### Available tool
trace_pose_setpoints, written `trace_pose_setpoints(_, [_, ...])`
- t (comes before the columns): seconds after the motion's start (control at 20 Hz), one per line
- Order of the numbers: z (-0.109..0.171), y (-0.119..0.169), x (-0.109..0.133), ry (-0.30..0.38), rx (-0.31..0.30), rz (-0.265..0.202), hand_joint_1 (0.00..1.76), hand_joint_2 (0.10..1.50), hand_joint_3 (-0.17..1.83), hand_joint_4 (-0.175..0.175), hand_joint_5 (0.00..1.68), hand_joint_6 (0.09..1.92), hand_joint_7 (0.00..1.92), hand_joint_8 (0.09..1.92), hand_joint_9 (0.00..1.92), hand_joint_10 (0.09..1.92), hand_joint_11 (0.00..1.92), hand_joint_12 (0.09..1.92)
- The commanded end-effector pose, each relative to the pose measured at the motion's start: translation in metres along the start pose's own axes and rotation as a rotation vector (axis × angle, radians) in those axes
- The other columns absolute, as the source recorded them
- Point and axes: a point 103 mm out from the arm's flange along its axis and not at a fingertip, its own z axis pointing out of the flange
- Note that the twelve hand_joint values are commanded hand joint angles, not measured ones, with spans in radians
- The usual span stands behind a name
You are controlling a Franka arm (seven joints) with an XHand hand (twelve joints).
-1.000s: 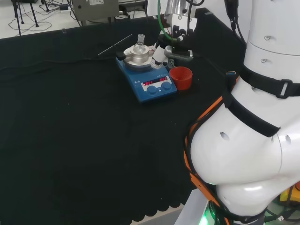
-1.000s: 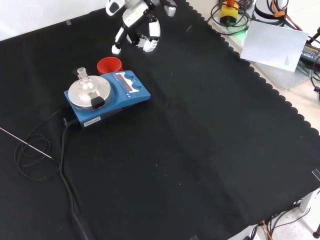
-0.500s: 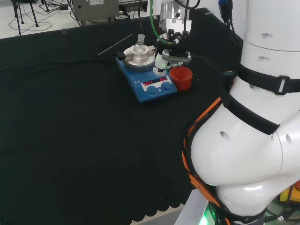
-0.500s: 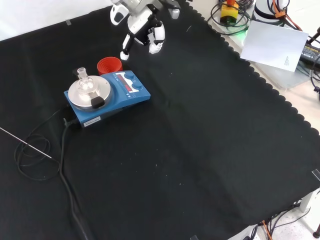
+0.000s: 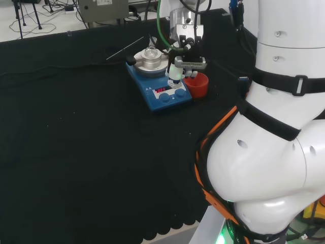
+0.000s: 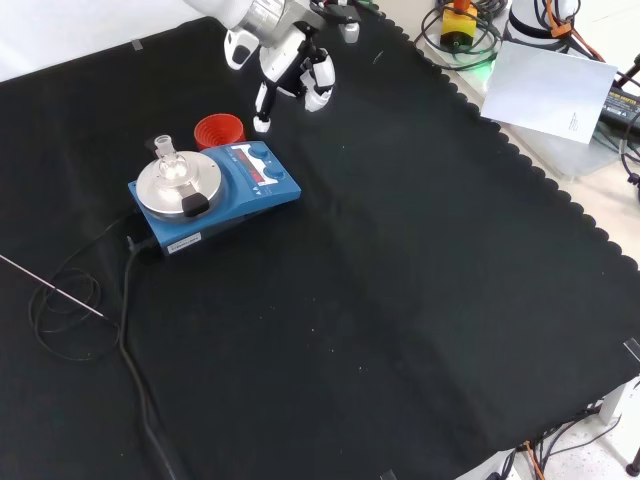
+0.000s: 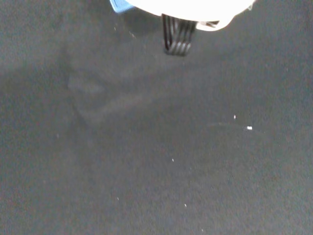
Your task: Turn on the heater.
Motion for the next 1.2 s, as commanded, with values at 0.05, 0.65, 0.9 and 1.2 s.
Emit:
trace_pose_setpoints(0.05, [0.01,0.004,-0.002,-0.026,0.071,0.003,1.45,0.65,1.02,-0.053,0.35,0.09,1.74,1.42,1.82,1.45,1.7,1.55])
trace_pose_setpoints(0.65, [0.019,0.018,0.01,-0.061,0.12,-0.011,1.45,0.64,1.06,-0.044,0.35,0.09,1.75,1.43,1.82,1.46,1.69,1.56])
trace_pose_setpoints(0.9, [0.02,0.023,0.012,-0.07,0.127,-0.011,1.46,0.64,1.06,-0.043,0.35,0.09,1.75,1.43,1.82,1.46,1.69,1.56])
trace_pose_setpoints(1.2, [0.021,0.028,0.014,-0.078,0.136,-0.009,1.45,0.63,1.07,-0.041,0.35,0.09,1.75,1.44,1.82,1.46,1.69,1.56])
